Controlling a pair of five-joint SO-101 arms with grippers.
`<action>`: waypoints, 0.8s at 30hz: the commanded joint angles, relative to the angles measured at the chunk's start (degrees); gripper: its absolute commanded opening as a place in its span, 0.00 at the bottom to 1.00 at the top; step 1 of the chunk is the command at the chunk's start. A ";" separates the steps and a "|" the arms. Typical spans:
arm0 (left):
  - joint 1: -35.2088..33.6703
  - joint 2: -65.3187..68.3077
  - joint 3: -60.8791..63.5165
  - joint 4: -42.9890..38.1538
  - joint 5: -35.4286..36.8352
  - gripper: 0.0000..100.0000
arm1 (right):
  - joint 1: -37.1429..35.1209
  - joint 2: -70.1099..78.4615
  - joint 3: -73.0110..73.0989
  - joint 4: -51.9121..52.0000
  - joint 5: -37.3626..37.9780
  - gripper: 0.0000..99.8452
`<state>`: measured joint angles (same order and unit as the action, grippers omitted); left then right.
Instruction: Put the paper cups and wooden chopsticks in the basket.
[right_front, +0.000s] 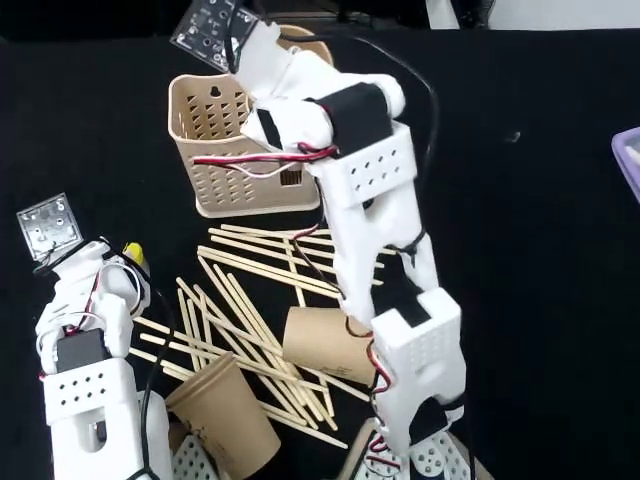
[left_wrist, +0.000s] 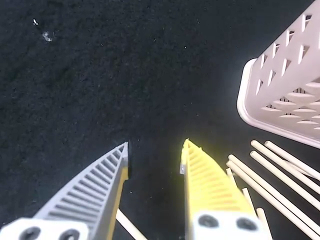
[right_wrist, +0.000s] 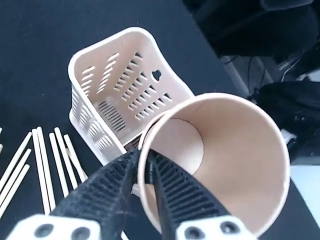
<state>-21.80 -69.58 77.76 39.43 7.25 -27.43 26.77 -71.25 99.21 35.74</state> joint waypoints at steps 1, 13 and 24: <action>-0.40 -0.97 -0.40 -0.53 0.18 0.17 | 0.70 -1.10 -3.38 1.32 0.26 0.18; -0.22 -0.97 -0.40 -0.44 0.35 0.17 | 0.70 -25.36 4.79 2.02 -5.45 0.12; -0.13 -0.97 -0.40 -0.44 0.35 0.17 | 2.29 -61.58 52.26 1.85 1.49 0.12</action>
<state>-21.80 -69.58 77.76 39.43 7.25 -26.29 -24.48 -33.45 99.38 34.24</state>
